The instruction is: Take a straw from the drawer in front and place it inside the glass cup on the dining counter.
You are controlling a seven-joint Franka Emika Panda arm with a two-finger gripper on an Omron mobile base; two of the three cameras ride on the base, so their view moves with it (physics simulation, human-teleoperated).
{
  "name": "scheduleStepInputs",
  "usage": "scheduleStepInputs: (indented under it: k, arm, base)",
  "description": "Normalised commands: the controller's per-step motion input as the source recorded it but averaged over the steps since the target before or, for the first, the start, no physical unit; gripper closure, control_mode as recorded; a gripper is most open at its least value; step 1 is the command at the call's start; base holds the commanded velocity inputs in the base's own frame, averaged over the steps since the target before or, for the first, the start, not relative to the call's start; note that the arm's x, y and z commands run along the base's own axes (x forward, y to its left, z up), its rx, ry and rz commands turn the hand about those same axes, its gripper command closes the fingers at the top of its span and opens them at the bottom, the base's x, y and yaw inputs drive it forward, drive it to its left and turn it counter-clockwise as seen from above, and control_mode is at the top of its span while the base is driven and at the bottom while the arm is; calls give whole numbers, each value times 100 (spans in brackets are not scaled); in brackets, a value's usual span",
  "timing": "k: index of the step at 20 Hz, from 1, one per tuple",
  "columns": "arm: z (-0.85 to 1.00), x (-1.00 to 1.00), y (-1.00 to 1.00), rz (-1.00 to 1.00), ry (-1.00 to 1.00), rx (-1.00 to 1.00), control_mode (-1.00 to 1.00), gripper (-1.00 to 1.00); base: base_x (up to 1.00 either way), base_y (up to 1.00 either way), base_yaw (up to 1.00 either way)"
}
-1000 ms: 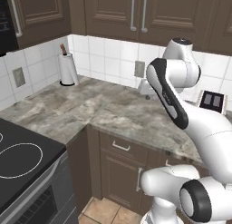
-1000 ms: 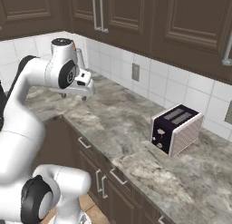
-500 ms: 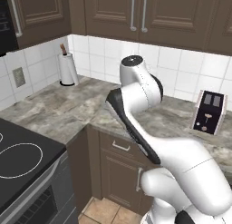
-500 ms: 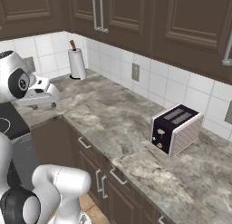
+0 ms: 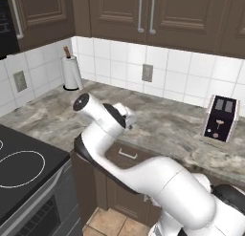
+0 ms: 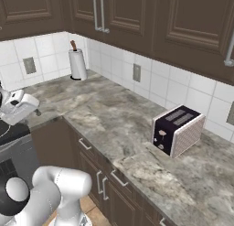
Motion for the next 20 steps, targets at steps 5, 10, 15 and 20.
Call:
scheduleStepInputs:
  k: [5,10,15,20]
  arm:
    - [-39,9,10,0,1,-30,-100,-100]
    - [-39,8,0,0,0,-18,-100,-100]
    - [-56,5,0,0,0,-10,-100,-100]
    - [-61,2,-20,0,-1,-7,-100,-100]
  base:
    - [0,0,0]
    - [0,0,0]
    - [0,0,0]
    - [0,0,0]
